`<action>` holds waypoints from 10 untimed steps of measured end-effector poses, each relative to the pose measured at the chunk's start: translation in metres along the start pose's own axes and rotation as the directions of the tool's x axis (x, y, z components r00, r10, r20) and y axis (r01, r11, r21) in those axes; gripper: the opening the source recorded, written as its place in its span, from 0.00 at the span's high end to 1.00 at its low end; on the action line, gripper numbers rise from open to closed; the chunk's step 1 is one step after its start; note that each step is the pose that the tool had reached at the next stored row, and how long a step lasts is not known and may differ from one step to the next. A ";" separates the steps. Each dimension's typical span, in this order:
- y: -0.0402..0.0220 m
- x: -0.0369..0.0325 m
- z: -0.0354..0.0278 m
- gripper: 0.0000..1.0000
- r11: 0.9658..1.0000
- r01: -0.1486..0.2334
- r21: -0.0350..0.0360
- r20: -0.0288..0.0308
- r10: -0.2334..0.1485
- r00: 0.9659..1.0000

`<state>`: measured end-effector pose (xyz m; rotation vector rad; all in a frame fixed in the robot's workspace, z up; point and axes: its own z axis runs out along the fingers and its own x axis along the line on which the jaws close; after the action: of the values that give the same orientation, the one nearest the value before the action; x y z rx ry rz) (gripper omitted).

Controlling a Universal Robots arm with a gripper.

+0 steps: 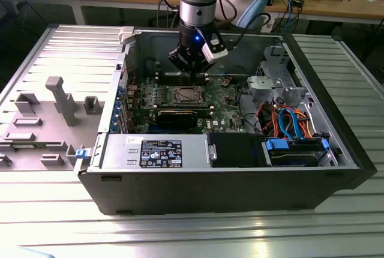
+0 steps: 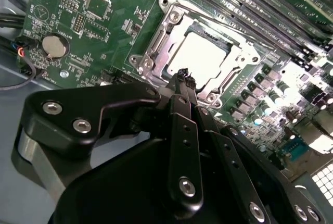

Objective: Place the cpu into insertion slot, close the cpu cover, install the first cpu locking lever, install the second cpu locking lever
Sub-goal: 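Install the second cpu locking lever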

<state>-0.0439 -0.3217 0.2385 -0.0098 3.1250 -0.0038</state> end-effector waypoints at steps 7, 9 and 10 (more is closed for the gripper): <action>-0.0093 0.0000 0.0002 0.89 1.000 0.000 0.000 0.000 0.000 1.000; -0.0119 0.0001 0.0002 0.89 1.000 0.000 0.000 0.000 0.000 1.000; -0.0130 0.0001 0.0003 0.89 1.000 0.000 0.000 0.000 0.000 1.000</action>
<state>-0.0439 -0.3347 0.2382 -0.0097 3.1249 -0.0037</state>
